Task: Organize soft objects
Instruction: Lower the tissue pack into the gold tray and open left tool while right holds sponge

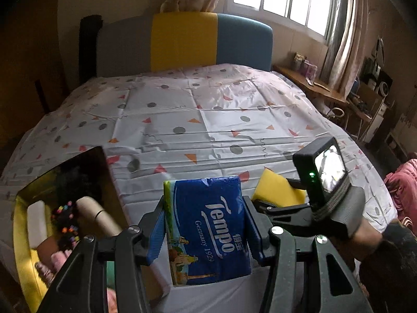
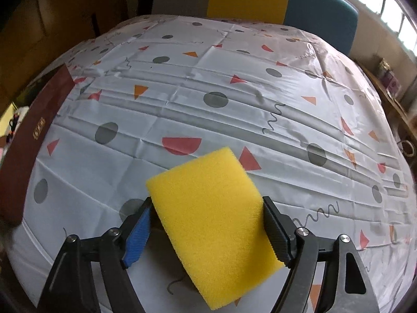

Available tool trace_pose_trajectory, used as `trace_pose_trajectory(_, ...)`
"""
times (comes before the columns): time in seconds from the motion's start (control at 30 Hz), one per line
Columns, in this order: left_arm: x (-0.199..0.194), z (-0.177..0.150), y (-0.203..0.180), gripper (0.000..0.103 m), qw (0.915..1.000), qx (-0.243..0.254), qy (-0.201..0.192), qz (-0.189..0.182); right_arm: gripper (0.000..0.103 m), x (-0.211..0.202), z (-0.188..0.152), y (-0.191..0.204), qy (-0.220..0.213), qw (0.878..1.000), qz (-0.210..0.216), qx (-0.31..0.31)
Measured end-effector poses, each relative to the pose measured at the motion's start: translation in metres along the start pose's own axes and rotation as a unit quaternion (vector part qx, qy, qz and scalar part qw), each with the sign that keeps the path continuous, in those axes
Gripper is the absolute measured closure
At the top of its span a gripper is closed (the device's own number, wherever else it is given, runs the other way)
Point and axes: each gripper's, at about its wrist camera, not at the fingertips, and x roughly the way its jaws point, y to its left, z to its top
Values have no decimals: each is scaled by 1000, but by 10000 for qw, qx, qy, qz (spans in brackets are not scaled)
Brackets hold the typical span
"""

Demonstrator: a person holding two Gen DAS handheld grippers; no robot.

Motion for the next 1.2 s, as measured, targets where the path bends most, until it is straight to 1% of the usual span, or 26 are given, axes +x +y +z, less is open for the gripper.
trace_pose_trajectory(0.07,-7,-6,5,49,10000,-74,-26,24,21,1,-1,1,-22,10000,-48,-69)
trace_pose_trajectory(0.27,-25,-21,18,49,9995,-262,-140,136,20,2,-3,-3,-71,10000,14,61)
trace_pose_trajectory(0.4,-34,-30,31,49,9988,-412,-177,208,22,2,-4,2,-158,9998,-145,-31)
trace_pose_trajectory(0.63,-49,-41,58,49,9967,-611,-266,456,21,2,-6,-1,-229,9997,-94,-1)
trace_pose_trajectory(0.9,-59,-55,97,49,9930,-934,-253,675,21,3,-6,0,-242,9997,-97,-28)
trace_pose_trajectory(0.97,-62,-60,111,49,9913,-1085,-236,711,21,2,-6,1,-250,9996,-108,-44)
trace_pose_trajectory(1.07,-69,-68,136,49,9871,-1328,-230,869,22,2,-6,1,-259,9996,-122,-86)
trace_pose_trajectory(1.2,-85,-84,180,49,9760,-1802,-254,1200,22,2,-6,2,-253,9995,-147,-121)
